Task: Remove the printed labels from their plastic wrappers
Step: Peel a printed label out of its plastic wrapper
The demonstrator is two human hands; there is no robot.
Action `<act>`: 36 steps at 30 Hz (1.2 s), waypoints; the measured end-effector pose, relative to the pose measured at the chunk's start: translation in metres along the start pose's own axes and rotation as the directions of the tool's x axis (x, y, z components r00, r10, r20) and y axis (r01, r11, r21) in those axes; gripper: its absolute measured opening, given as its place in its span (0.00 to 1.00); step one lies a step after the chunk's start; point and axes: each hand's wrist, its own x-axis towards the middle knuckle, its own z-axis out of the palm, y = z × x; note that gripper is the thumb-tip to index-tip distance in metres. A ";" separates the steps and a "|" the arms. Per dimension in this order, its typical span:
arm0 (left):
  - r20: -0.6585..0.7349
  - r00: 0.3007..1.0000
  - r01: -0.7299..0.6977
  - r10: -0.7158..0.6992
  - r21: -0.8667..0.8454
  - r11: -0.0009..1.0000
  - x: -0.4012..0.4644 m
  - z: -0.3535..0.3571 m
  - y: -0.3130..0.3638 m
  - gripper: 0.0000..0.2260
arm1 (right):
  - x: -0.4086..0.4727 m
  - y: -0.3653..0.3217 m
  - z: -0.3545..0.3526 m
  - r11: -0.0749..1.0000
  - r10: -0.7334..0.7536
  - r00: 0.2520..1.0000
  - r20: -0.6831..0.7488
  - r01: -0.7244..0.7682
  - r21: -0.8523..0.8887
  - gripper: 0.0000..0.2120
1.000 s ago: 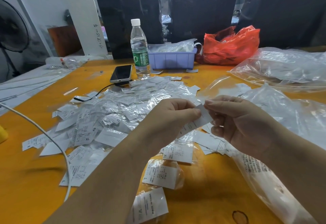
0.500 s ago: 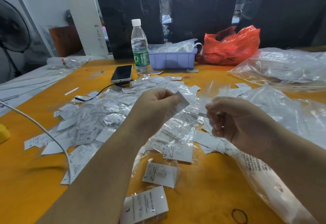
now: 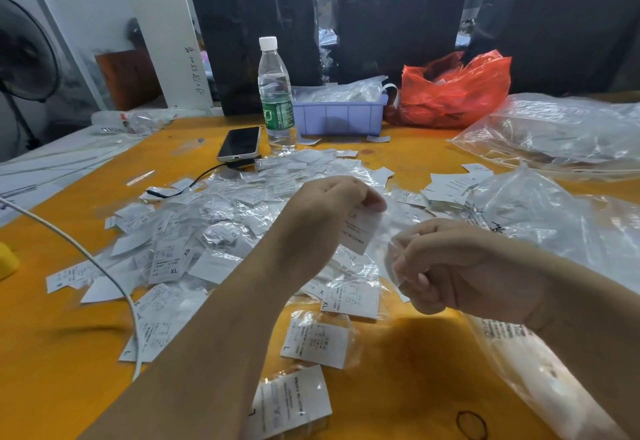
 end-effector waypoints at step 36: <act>0.078 0.993 0.081 -0.086 0.067 0.994 -0.001 0.009 -0.008 0.09 | 0.011 0.002 -0.009 0.956 -0.139 0.806 -0.575 0.261 0.135 0.01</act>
